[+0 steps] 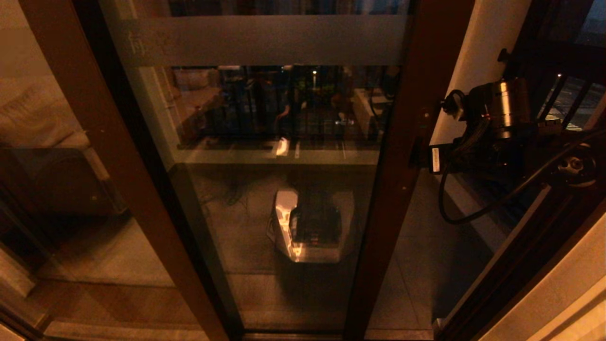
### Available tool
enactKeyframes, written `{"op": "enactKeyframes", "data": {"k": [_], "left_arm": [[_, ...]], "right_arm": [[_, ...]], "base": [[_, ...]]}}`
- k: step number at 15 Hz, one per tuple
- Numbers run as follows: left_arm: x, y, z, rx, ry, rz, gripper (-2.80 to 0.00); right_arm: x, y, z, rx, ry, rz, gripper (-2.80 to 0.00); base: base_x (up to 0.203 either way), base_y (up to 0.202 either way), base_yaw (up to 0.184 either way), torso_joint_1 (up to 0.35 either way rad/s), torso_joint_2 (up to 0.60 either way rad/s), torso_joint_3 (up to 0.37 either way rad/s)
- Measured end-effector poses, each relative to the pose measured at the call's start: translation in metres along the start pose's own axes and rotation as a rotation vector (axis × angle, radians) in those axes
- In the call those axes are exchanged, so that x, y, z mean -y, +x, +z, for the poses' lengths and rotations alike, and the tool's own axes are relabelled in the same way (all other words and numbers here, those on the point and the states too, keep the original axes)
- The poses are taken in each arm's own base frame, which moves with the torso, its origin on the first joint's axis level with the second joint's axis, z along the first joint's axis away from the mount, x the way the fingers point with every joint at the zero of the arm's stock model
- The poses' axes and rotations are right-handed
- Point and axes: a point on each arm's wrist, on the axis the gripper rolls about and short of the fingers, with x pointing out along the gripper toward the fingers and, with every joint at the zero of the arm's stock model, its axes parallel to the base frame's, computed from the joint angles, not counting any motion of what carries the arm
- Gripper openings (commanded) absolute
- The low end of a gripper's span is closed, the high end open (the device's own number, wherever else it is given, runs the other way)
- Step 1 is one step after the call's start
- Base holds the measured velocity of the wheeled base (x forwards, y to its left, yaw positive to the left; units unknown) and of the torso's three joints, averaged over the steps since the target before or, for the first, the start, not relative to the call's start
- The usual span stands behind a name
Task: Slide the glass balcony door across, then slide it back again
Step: Close the slid door
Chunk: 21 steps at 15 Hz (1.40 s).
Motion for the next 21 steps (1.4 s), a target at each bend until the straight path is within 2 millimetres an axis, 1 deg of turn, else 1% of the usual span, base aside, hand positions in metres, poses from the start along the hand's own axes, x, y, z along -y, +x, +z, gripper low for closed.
{"op": "enactKeyframes", "data": {"k": [11, 18, 21], "left_arm": [[0.0, 0.0, 0.0, 0.0, 0.0, 0.0, -2.8], [0.0, 0.0, 0.0, 0.0, 0.0, 0.0, -2.8], [0.0, 0.0, 0.0, 0.0, 0.0, 0.0, -2.8]], "right_arm": [[0.012, 0.0, -0.001, 0.01, 0.016, -0.007, 0.0], [0.017, -0.003, -0.006, 0.029, 0.021, -0.013, 0.0], [0.022, -0.003, -0.007, 0.026, 0.026, -0.009, 0.0]], "base": [[0.0, 0.0, 0.0, 0.0, 0.0, 0.0], [0.0, 0.0, 0.0, 0.0, 0.0, 0.0], [0.0, 0.0, 0.0, 0.0, 0.0, 0.0]]}}
